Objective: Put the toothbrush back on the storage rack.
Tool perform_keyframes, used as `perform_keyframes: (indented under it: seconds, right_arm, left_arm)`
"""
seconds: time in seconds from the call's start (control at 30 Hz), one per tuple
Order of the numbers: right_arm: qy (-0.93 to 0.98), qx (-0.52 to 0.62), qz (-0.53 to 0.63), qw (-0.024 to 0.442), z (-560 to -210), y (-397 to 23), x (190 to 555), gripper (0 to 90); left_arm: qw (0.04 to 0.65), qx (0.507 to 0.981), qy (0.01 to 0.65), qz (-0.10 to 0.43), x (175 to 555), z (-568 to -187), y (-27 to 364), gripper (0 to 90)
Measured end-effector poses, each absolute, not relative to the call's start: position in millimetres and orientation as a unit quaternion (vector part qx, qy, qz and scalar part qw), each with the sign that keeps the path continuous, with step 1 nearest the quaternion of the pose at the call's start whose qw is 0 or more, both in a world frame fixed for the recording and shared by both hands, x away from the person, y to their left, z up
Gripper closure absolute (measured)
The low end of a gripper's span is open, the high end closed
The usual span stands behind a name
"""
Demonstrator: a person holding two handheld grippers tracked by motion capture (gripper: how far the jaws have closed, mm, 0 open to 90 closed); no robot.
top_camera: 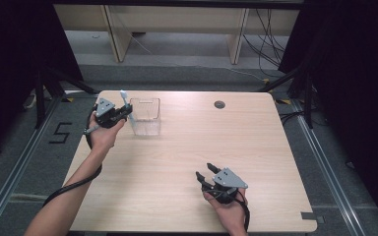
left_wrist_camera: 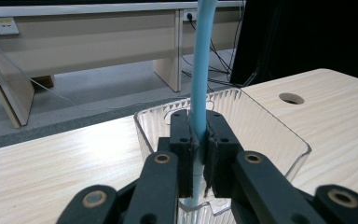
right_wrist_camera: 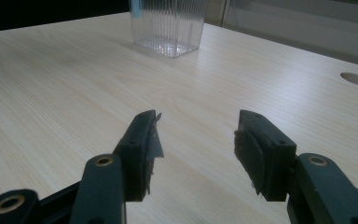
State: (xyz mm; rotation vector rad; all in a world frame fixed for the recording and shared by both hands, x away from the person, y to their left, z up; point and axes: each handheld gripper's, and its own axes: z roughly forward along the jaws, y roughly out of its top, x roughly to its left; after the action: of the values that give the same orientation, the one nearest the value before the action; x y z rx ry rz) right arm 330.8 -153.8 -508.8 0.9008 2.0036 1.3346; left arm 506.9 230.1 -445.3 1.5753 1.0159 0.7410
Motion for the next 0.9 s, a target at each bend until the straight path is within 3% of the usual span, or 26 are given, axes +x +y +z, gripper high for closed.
perform_keyframes:
  seconds: [0.9]
  right_arm:
    - [0.75,0.336,0.499,0.275,-509.5,-152.8,331.0,48.6]
  left_arm:
    - [0.525,0.667,0.432,0.304,510.3,-453.5,228.7,82.2]
